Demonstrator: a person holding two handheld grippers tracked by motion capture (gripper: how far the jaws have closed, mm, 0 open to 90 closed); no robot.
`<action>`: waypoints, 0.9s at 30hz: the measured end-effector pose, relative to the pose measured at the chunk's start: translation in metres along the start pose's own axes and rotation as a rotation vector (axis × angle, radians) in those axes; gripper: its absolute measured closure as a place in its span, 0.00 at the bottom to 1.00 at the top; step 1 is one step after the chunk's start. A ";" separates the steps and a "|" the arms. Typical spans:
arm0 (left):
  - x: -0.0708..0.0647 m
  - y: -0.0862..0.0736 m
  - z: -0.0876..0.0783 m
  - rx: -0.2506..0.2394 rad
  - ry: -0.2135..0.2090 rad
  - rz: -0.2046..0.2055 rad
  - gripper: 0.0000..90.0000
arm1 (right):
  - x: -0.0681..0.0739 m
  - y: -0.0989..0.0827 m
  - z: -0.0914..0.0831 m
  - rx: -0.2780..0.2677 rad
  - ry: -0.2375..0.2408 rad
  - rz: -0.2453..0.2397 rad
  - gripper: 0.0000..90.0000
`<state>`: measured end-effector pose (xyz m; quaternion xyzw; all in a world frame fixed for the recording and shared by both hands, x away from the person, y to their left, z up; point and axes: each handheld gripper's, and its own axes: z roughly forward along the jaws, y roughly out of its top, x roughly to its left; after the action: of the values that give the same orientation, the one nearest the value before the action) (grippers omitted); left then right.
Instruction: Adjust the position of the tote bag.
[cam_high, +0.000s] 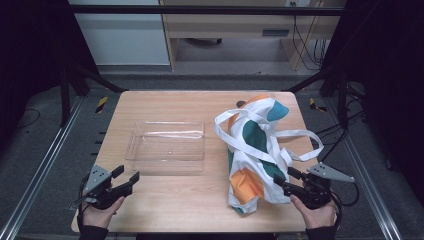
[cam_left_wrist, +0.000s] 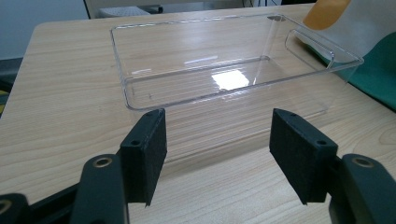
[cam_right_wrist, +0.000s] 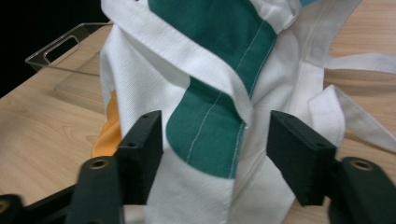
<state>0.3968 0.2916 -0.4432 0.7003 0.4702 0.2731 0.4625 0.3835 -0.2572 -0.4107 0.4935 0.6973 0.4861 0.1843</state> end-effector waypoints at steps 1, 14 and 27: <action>0.000 0.000 0.000 -0.001 -0.001 0.000 0.41 | 0.002 -0.002 0.001 0.007 0.005 0.001 0.36; -0.001 0.000 0.002 0.009 -0.004 0.005 0.41 | -0.004 -0.006 0.017 0.116 0.069 0.056 0.71; -0.001 0.001 0.002 0.006 0.001 0.001 0.40 | 0.021 0.022 0.002 0.008 -0.043 -0.175 0.88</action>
<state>0.3981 0.2894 -0.4429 0.7018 0.4710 0.2723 0.4599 0.3872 -0.2365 -0.3878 0.4419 0.7355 0.4545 0.2391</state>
